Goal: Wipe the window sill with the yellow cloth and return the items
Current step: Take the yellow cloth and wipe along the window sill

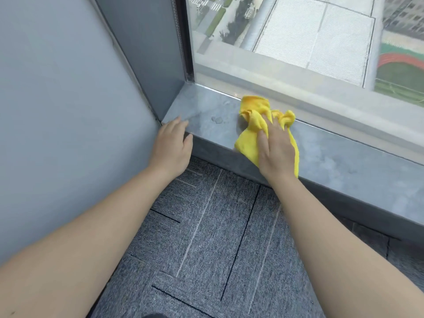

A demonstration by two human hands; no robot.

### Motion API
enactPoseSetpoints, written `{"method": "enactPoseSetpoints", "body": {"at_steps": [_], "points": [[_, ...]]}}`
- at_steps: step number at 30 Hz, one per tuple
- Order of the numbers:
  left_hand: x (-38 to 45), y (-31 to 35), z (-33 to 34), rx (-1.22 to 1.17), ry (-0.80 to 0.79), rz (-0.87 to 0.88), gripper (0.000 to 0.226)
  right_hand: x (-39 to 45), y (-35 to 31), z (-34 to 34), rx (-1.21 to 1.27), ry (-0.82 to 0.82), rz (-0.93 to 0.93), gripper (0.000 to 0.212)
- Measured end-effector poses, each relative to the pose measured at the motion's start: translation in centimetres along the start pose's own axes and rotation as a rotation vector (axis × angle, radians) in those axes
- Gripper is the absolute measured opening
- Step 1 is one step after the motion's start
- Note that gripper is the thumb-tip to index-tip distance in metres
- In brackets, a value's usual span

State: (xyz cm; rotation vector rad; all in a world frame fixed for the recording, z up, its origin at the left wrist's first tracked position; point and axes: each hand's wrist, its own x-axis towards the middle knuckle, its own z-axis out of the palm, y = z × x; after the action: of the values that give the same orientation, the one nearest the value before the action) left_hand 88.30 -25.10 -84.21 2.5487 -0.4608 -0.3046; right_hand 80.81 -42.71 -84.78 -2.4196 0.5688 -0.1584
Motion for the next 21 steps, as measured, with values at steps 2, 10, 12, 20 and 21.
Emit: {"method": "enactPoseSetpoints", "body": {"at_steps": [2,10,12,20,21], "points": [[-0.1,-0.1,0.0,-0.010,0.011,0.001,0.040,0.5,-0.8,0.1,0.089,0.042,0.084,0.062],[0.0,-1.7,-0.5,0.064,-0.069,-0.019,0.045,2.7,-3.4,3.3,-0.420,-0.214,0.187,0.062],[0.0,-2.0,-0.6,0.072,-0.095,-0.004,0.047,3.0,-4.1,3.9,-0.453,-0.248,0.115,0.060],[-0.1,-2.0,-0.8,0.124,-0.130,-0.025,0.047,2.0,-3.0,2.7,-0.529,-0.342,-0.199,0.051],[-0.1,-2.0,-0.8,0.122,-0.133,-0.031,0.047,1.7,-2.5,2.4,-0.534,-0.334,-0.192,0.052]]}}
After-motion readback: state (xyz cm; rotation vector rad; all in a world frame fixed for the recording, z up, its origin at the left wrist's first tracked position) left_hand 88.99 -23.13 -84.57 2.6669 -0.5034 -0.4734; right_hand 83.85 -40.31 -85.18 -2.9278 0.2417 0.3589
